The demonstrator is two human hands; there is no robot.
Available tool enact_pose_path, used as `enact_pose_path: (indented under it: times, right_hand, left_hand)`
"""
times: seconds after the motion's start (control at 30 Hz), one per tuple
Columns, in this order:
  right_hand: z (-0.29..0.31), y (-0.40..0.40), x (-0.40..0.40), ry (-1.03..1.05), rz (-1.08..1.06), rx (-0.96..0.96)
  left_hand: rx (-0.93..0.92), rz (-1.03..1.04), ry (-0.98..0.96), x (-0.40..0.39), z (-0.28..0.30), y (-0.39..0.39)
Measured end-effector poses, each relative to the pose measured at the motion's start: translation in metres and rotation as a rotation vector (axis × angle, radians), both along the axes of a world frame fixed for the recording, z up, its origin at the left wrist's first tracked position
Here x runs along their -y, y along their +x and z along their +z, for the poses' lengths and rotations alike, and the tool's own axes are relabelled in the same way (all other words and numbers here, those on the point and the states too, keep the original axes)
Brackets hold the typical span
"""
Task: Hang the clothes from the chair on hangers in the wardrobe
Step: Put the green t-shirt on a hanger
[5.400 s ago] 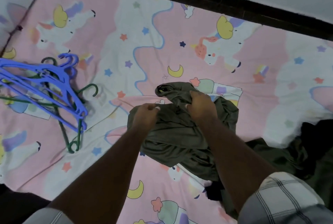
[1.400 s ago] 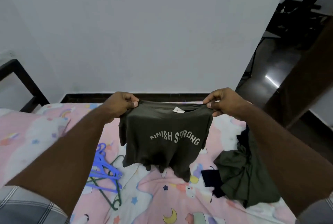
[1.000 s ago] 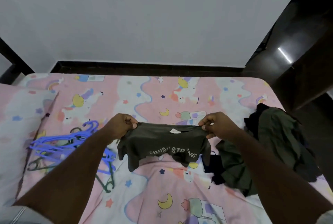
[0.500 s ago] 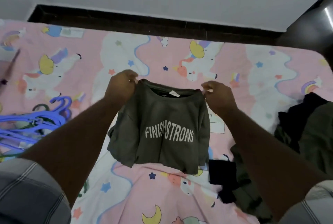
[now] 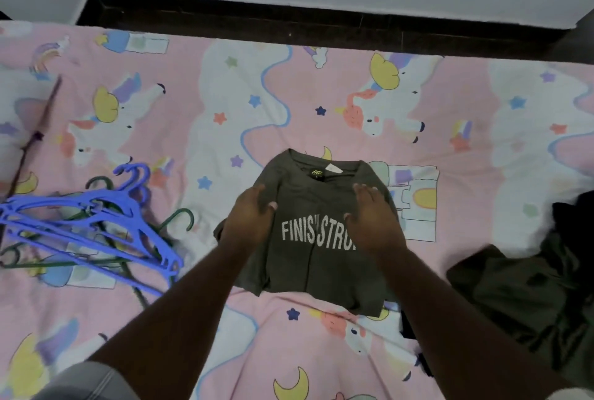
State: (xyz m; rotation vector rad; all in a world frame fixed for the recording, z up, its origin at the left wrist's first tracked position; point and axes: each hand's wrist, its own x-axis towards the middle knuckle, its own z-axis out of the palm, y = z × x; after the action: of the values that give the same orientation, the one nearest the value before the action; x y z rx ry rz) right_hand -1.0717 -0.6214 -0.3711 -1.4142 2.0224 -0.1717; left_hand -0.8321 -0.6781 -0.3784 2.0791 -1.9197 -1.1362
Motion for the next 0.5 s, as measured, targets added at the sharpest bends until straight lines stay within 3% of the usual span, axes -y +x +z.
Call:
enact_pose_path:
  times: [0.37, 0.5]
  right_hand:
    - [0.006, 0.17, 0.001, -0.121, 0.069, 0.107]
    - [-0.006, 0.253, 0.003, 0.027, 0.084, 0.247]
  left_hand:
    - [-0.052, 0.117, 0.013, -0.045, 0.001, 0.107]
    - [-0.047, 0.196, 0.054, -0.056, -0.004, 0.181]
